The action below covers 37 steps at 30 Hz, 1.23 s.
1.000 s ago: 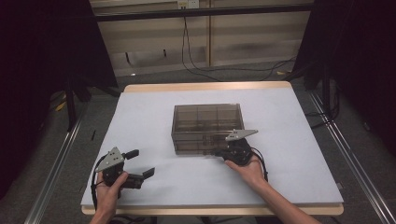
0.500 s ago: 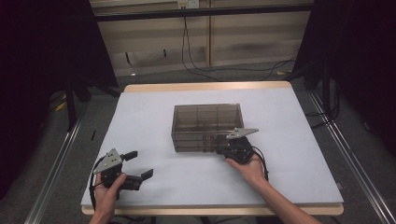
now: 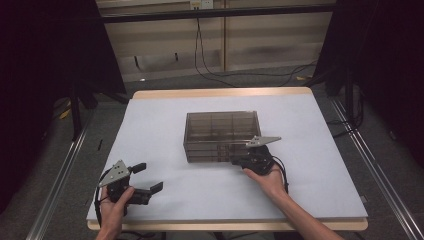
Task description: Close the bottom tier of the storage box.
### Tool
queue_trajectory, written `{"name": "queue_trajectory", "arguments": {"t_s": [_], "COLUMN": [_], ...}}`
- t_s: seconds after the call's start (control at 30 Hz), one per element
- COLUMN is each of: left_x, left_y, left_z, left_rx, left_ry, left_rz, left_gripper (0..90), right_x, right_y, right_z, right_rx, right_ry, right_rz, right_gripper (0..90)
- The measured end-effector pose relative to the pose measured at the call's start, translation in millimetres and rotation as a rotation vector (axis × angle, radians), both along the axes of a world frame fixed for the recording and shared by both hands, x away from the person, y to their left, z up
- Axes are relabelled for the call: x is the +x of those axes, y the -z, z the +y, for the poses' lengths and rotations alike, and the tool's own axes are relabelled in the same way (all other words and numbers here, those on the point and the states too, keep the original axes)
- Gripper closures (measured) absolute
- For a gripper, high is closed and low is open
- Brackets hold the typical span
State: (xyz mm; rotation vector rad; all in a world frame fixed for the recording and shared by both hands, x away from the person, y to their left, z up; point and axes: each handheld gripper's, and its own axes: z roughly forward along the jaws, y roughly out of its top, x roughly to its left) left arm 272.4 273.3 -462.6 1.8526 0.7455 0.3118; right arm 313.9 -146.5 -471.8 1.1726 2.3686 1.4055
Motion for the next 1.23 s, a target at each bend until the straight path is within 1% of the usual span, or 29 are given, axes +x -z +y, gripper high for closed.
{"name": "queue_trajectory", "arguments": {"t_s": [0.03,0.07,0.1,0.13,0.2,0.23,0.27,0.3,0.37,0.43,0.5,0.53,0.57,0.63,0.67,0.7,0.77,0.83,0.9,0.93,0.97,1.0,1.07,1.1,1.13,1.17,1.23], "left_x": [0.5,0.9,1.6,1.3,1.6,2.2,1.8,1.7,2.5,3.1,2.9,2.8,2.9,2.7,2.9,2.6,2.7,2.4,2.6,2.7,3.1,3.1,2.9,3.4,3.1,3.0,3.5], "left_y": [0.4,0.1,0.6,0.5,0.2,0.4,0.1,0.3,1.0,1.5,1.7,1.8,1.6,1.3,1.9,2.1,2.4,2.4,2.3,2.2,2.2,2.3,1.9,1.9,1.6,1.5,1.3], "left_z": [-0.7,-1.1,-1.9,-2.7,-3.2,-3.4,-3.9,-4.7,-4.5,-4.3,-4.2,-3.9,-3.8,-3.8,-3.8,-4.3,-4.2,-4.2,-3.5,-3.7,-3.1,-3.3,-3.8,-4.0,-4.0,-4.1,-4.1], "left_rx": [-0.011,-0.003,-0.013,-0.009,0.001,0.0,0.006,-0.002,-0.005,0.002,0.011,0.01,0.01,0.011,0.005,0.008,0.01,0.004,0.005,0.005,0.011,0.007,0.004,0.003,0.008,0.01,0.007], "left_ry": [0.006,0.007,0.023,0.015,0.016,0.019,0.013,0.008,0.019,0.012,-0.003,-0.004,-0.001,0.001,0.003,-0.007,-0.011,-0.004,-0.002,-0.01,-0.008,-0.005,0.002,0.01,-0.001,-0.006,-0.001], "left_rz": [0.0,-0.005,-0.002,0.0,0.001,-0.003,0.002,0.006,0.007,0.009,0.02,0.02,0.019,0.019,0.019,0.027,0.029,0.028,0.025,0.027,0.025,0.025,0.019,0.015,0.016,0.018,0.018], "left_gripper": [2.6,2.6,2.6,2.6,2.6,2.6,2.7,2.7,2.6,2.7,2.8,2.9,2.9,2.8,2.9,2.9,2.9,2.9,2.9,2.9,2.9,2.8,2.7,2.7,2.7,2.7,2.7], "right_x": [-2.4,-5.1,-7.7,-10.7,-14.9,-17.3,-19.7,-21.9,-27.1,-32.5,-37.0,-39.6,-41.9,-47.0,-49.3,-51.5,-55.3,-59.1,-62.1,-63.8,-65.5,-66.7,-69.9,-71.9,-73.8,-75.3,-75.9], "right_y": [-2.6,-5.1,-7.4,-10.2,-14.1,-16.4,-18.6,-20.5,-23.8,-26.5,-28.1,-29.0,-29.7,-31.1,-31.7,-32.5,-33.4,-33.4,-31.9,-30.7,-28.9,-28.1,-26.0,-25.0,-23.5,-21.9,-19.1], "right_z": [-1.6,-3.4,-5.8,-9.1,-14.4,-17.2,-20.0,-23.1,-30.0,-38.0,-47.0,-51.4,-56.2,-65.2,-69.4,-73.6,-81.1,-89.1,-96.7,-100.5,-104.8,-106.9,-113.7,-116.6,-119.2,-121.1,-124.4], "right_rx": [0.004,0.006,0.01,0.015,0.025,0.027,0.028,0.027,0.031,0.025,0.036,0.038,0.042,0.055,0.062,0.066,0.075,0.068,0.053,0.047,0.04,0.037,0.041,0.047,0.058,0.062,0.049], "right_ry": [-0.002,0.001,0.001,0.005,0.016,0.021,0.031,0.04,0.047,0.058,0.064,0.075,0.082,0.095,0.105,0.116,0.137,0.149,0.171,0.178,0.188,0.199,0.214,0.232,0.249,0.262,0.282], "right_rz": [-0.006,-0.012,-0.019,-0.024,-0.038,-0.048,-0.053,-0.055,-0.065,-0.076,-0.076,-0.076,-0.078,-0.093,-0.097,-0.098,-0.104,-0.111,-0.111,-0.106,-0.109,-0.105,-0.096,-0.102,-0.112,-0.112,-0.103], "right_gripper": [78.7,75.3,70.6,64.9,60.0,56.2,50.8,47.3,44.6,39.1,35.9,34.3,34.5,34.4,33.5,31.6,29.0,28.7,28.2,28.0,27.1,26.6,26.2,25.2,24.3,23.2,21.5]}}
